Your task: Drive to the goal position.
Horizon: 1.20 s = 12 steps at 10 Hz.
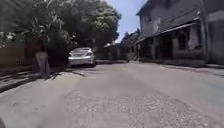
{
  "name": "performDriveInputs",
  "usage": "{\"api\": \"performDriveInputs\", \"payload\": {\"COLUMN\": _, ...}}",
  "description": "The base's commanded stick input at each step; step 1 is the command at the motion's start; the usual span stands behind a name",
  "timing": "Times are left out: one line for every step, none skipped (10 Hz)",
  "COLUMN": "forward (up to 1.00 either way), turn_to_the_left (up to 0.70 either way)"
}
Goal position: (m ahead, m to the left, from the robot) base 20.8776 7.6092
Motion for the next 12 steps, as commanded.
{"api": "performDriveInputs", "payload": {"forward": 1.0, "turn_to_the_left": -0.39}}
{"api": "performDriveInputs", "payload": {"forward": 1.0, "turn_to_the_left": 0.01}}
{"api": "performDriveInputs", "payload": {"forward": 1.0, "turn_to_the_left": 0.01}}
{"api": "performDriveInputs", "payload": {"forward": 1.0, "turn_to_the_left": 0.01}}
{"api": "performDriveInputs", "payload": {"forward": 1.0, "turn_to_the_left": 0.01}}
{"api": "performDriveInputs", "payload": {"forward": 1.0, "turn_to_the_left": 0.01}}
{"api": "performDriveInputs", "payload": {"forward": 1.0, "turn_to_the_left": 0.01}}
{"api": "performDriveInputs", "payload": {"forward": 1.0, "turn_to_the_left": 0.01}}
{"api": "performDriveInputs", "payload": {"forward": 1.0, "turn_to_the_left": 0.01}}
{"api": "performDriveInputs", "payload": {"forward": 1.0, "turn_to_the_left": 0.1}}
{"api": "performDriveInputs", "payload": {"forward": 1.0, "turn_to_the_left": 0.41}}
{"api": "performDriveInputs", "payload": {"forward": 1.0, "turn_to_the_left": 0.41}}
